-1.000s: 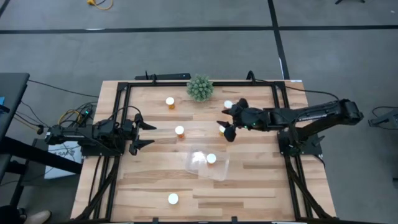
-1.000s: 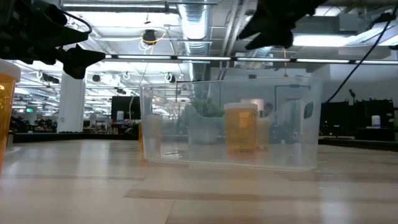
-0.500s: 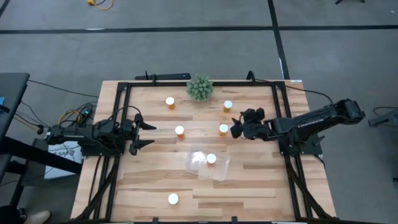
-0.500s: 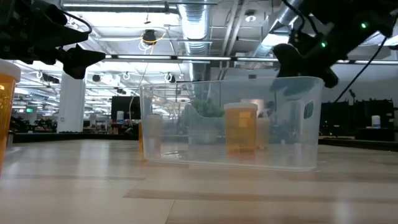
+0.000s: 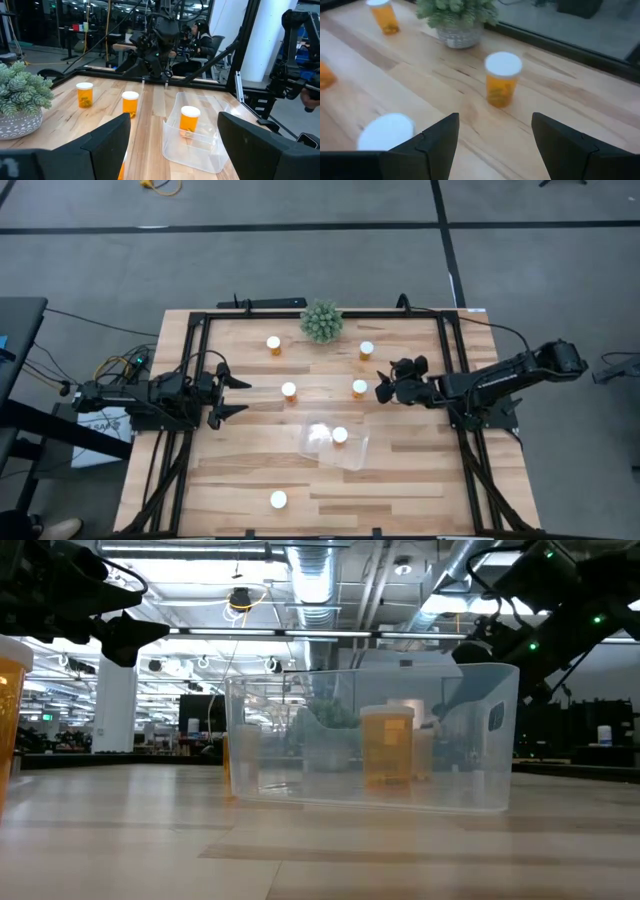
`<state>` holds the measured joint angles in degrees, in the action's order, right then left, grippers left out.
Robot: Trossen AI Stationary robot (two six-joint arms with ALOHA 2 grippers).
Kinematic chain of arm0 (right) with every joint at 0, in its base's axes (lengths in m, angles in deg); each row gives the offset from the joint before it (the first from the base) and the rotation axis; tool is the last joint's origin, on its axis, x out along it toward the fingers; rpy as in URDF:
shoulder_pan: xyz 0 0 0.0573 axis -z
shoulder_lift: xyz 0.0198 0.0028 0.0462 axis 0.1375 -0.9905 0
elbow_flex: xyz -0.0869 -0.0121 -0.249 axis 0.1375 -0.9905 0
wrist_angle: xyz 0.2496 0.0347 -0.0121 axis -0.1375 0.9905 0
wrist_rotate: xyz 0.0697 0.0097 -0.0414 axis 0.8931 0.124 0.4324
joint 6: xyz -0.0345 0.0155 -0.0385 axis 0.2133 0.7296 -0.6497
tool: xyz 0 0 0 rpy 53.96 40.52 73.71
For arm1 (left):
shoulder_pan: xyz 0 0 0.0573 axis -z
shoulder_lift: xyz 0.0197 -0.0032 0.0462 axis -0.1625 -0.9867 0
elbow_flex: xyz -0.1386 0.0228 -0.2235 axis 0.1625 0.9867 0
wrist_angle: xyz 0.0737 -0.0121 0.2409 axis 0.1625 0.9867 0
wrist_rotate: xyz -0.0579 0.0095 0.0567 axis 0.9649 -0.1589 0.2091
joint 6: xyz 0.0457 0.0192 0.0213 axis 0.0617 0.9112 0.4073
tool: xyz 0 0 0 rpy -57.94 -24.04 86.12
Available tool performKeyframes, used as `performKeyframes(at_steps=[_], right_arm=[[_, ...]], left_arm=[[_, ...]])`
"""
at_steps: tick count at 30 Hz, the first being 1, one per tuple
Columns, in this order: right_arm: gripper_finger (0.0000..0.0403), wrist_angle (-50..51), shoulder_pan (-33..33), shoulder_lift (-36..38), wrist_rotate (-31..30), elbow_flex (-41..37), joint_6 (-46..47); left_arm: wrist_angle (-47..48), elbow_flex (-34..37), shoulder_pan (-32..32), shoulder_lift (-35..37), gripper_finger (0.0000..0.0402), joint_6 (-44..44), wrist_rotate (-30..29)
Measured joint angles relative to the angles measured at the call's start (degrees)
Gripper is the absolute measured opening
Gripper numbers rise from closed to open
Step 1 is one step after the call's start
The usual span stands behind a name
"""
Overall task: Pick and place pill bottles into a basket
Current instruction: Put the orange pill bottle into the transparent bin
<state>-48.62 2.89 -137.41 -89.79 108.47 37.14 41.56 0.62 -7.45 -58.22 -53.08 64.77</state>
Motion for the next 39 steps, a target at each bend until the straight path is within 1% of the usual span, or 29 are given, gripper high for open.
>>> performKeyframes(at_steps=[3, 5, 12, 15, 26, 39], right_arm=[[0.0246, -1.61, 1.03, 0.00, 1.69, -0.36, -2.80], [0.0246, -1.96, 2.45, 0.00, 4.03, -0.38, -4.54], [0.0246, -3.36, 9.35, -0.02, 13.07, -0.39, -4.76], [0.0246, -5.55, 11.57, -0.02, 15.37, -0.38, -4.85], [0.0246, -7.43, 15.07, -0.02, 17.34, -0.40, -6.29], [0.0244, -10.73, 15.28, -0.02, 17.45, -0.39, -6.21]], left_arm=[[-0.01, -0.01, 0.01, 0.00, 0.0290, -0.11, 0.01], [0.00, -0.01, 0.01, 0.00, 0.0290, 0.06, 0.01], [0.00, 0.01, 0.01, 0.00, 0.0290, 0.04, 0.01], [0.00, 0.01, -0.01, 0.00, 0.0290, -0.11, 0.01], [0.00, 0.01, -0.01, 0.00, 0.0290, 0.05, 0.01], [-0.01, 0.01, -0.01, 0.00, 0.0290, 0.04, 0.01]])
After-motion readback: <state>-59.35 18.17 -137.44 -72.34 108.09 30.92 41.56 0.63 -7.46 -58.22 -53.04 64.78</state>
